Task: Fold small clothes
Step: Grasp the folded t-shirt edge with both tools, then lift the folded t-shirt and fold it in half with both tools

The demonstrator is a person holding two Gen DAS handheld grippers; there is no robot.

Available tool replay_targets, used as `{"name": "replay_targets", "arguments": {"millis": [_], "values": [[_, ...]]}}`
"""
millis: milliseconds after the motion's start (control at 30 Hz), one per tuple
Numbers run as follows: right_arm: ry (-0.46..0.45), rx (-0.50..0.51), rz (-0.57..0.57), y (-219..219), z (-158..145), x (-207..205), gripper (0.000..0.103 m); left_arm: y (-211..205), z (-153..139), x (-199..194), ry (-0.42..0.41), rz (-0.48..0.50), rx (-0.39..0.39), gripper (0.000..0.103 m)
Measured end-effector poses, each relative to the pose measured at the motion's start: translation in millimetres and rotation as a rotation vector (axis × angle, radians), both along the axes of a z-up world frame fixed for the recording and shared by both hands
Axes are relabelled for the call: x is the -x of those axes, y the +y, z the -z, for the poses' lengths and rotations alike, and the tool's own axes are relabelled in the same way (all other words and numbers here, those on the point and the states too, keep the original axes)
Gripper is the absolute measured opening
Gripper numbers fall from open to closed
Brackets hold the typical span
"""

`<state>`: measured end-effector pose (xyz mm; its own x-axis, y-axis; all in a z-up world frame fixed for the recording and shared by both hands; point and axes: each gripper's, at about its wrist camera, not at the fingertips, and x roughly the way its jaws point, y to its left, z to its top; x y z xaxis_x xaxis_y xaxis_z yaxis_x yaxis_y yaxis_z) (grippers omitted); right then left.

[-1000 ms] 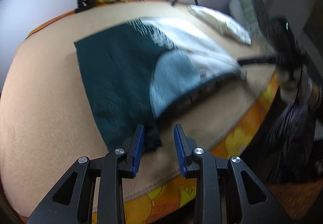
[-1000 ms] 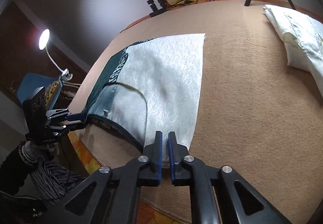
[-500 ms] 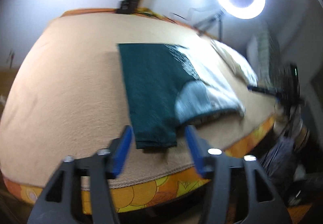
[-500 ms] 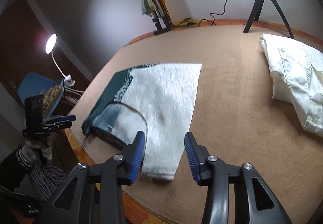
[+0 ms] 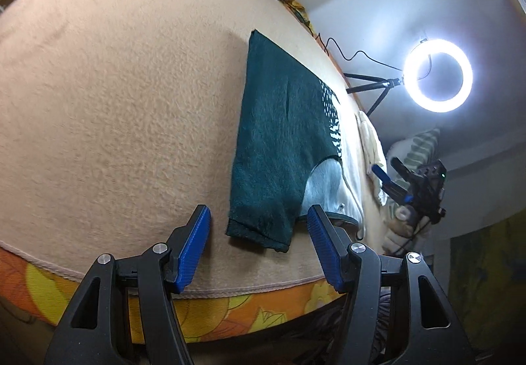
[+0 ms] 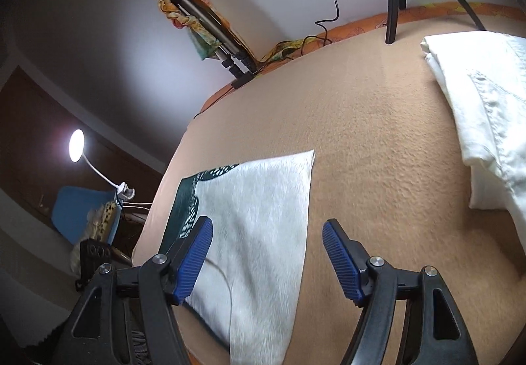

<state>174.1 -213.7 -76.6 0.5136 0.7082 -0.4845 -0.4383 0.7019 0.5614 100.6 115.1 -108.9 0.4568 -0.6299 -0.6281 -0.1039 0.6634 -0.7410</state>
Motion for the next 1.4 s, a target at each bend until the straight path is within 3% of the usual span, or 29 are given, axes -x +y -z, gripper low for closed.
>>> {"name": "replay_targets", "arguments": {"millis": [533, 833, 933, 1033, 1133, 1167, 1233, 1333, 1400], "values": [[0.047, 0.047, -0.030, 21.7, 14.0, -63.5, 0.069, -9.1, -1.0, -3.7, -0.031, 0.023, 0.036, 0.061], [0.055, -0.099, -0.068, 12.7, 20.2, -88.0, 0.061, -14.8, 1.2, -12.5, -0.047, 0.049, 0.070, 0.058], [0.072, -0.108, -0.098, 17.8, 21.9, -91.5, 0.050, -17.7, 1.4, -14.8, -0.049, 0.054, 0.079, 0.058], [0.072, -0.096, -0.147, 29.9, 21.2, -90.6, 0.051, -19.3, 0.4, -12.5, -0.051, 0.067, 0.083, 0.058], [0.079, -0.087, -0.204, 42.7, 20.9, -88.2, 0.050, -24.0, -0.7, -12.2, -0.042, 0.083, 0.071, 0.046], [0.083, -0.086, -0.218, 46.5, 21.3, -87.3, 0.040, -28.1, -0.6, -14.8, -0.041, 0.084, 0.065, 0.044], [0.103, -0.052, -0.235, 56.7, 23.9, -86.9, 0.030, -33.1, -0.7, -18.5, -0.038, 0.094, 0.040, 0.032], [0.081, -0.017, -0.233, 64.1, 20.5, -81.5, 0.022, -37.3, 1.1, -21.9, -0.026, 0.094, 0.017, 0.014], [0.080, 0.002, -0.220, 66.4, 19.8, -80.3, 0.016, -37.7, 2.3, -22.1, -0.019, 0.091, -0.003, 0.010]]}}
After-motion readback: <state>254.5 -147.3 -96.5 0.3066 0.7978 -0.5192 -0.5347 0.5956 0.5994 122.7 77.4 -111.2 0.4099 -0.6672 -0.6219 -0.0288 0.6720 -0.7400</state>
